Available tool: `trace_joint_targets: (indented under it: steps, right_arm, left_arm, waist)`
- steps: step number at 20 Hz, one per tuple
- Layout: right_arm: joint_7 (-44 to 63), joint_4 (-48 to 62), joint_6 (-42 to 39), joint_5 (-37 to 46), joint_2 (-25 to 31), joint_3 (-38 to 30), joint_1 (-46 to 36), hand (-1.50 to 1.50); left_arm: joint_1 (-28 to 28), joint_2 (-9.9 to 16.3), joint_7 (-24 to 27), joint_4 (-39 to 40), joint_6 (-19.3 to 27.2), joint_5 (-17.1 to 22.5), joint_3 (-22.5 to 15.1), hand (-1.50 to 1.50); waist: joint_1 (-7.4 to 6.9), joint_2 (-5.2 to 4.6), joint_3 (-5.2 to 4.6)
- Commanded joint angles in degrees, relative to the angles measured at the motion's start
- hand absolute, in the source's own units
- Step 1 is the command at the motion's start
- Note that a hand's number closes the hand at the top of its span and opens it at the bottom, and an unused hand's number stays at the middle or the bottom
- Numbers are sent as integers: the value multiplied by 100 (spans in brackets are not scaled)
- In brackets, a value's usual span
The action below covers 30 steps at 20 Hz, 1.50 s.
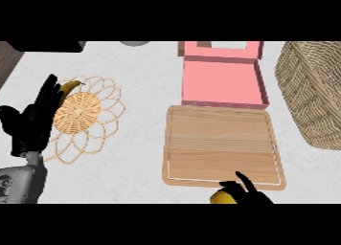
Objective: Pick the lemon from the cutting board and place it in the basket
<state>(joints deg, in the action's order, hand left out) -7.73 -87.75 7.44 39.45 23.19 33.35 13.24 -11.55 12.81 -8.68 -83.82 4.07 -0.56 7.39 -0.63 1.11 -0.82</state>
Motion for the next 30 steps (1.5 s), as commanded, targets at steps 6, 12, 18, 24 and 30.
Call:
trace_joint_targets:
  steps: [6,12,18,24,30]
  right_arm:
    - [-3685,-322,-773,-2549,1198,-624,1132,150]
    - [-4519,-933,-1654,-4059,2070,-1848,1658,150]
    - [-3577,-2592,-1550,-4657,2678,-2989,2620,150]
    - [-2011,-3307,-1869,-6383,2760,-3899,2278,150]
    - [-579,-3395,-1273,-6719,2526,-4040,1055,150]
  left_arm:
    - [185,72,-52,-178,-51,140,154,0]
    - [224,0,136,-63,-4,-19,59,0]
    - [27,-34,-342,-255,102,-40,31,0]
    - [208,155,-443,-576,-125,67,96,0]
    - [-85,-20,-332,-223,-20,21,81,0]
  waist:
    - [139,-87,97]
    - [139,-105,79]
    - [158,-97,73]
    - [75,-108,71]
    - [43,-121,78]
